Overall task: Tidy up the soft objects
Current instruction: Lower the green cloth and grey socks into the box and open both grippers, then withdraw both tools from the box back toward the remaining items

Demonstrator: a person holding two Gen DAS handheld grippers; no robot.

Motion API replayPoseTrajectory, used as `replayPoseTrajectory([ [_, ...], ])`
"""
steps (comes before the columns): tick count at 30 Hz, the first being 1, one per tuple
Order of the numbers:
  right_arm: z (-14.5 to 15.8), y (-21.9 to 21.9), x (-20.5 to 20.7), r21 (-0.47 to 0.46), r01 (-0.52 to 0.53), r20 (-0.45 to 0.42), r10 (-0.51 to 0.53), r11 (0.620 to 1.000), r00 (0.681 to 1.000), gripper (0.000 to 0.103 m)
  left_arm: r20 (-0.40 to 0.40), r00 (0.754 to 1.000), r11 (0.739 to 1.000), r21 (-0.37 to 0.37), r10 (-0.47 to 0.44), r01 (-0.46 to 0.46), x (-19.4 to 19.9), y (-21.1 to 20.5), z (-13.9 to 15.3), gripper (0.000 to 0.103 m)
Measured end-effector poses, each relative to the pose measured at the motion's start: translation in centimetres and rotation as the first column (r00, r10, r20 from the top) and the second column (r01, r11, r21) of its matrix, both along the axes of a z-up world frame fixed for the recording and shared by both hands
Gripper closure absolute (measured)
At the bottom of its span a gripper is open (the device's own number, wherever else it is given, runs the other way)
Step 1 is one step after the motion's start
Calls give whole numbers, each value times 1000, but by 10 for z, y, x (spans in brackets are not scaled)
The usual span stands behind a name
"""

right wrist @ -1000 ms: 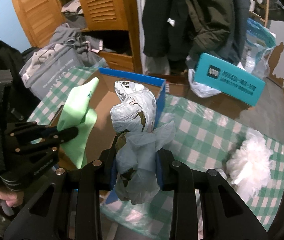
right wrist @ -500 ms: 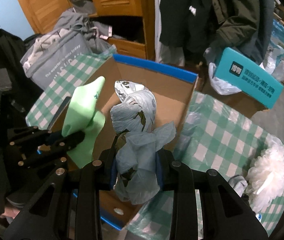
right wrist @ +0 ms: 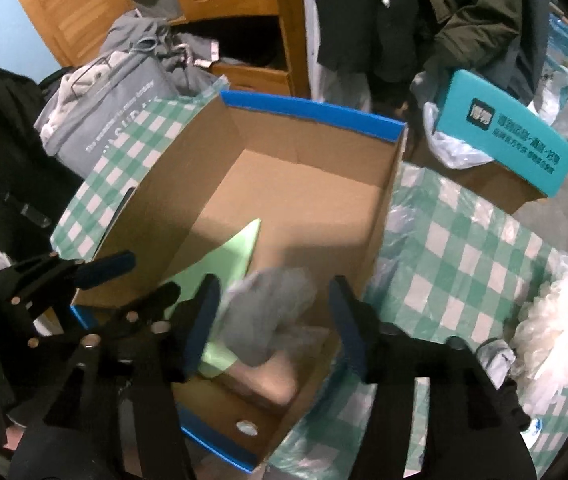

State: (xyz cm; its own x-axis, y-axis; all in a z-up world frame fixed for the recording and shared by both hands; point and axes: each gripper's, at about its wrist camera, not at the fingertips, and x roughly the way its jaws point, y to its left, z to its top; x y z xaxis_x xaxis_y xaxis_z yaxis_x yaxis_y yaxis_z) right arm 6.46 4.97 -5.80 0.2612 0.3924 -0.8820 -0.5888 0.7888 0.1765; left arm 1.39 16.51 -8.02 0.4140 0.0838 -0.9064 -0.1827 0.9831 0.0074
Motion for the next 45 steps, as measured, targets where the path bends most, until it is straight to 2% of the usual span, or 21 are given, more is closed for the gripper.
replayPoseTrajectory([
  [5,8,-13,-1,-3,20,33,-20,1000,999,30,18,1000,1000,-22,-2,2,1,-3,5,47],
  [12,17,-35,-6,-29,51,94,-48,998,994,24,47,999,999,-48,-19,21,1,-14,15,44],
  [15,20,-44,-6,-32,63,101,-59,998,993,23,62,998,998,-48,-31,34,0,-20,21,38],
  [21,22,-65,-8,-37,81,115,-77,996,990,23,75,996,997,-38,-57,60,-2,-34,29,38],
  [25,24,-79,-9,-37,97,118,-92,995,989,22,93,993,996,-30,-79,82,-3,-43,34,30],
  [32,27,-107,-10,-28,126,115,-122,992,986,21,91,992,996,-12,-91,93,0,-56,37,29],
  [34,28,-115,-9,-30,133,117,-128,991,985,21,101,991,996,3,-93,93,-1,-59,38,23],
  [37,28,-127,-10,-41,145,127,-139,989,982,21,105,989,993,48,-108,103,0,-69,39,22],
  [45,29,-159,-7,-57,190,147,-180,980,973,21,81,987,989,61,-141,137,6,-87,36,21],
])
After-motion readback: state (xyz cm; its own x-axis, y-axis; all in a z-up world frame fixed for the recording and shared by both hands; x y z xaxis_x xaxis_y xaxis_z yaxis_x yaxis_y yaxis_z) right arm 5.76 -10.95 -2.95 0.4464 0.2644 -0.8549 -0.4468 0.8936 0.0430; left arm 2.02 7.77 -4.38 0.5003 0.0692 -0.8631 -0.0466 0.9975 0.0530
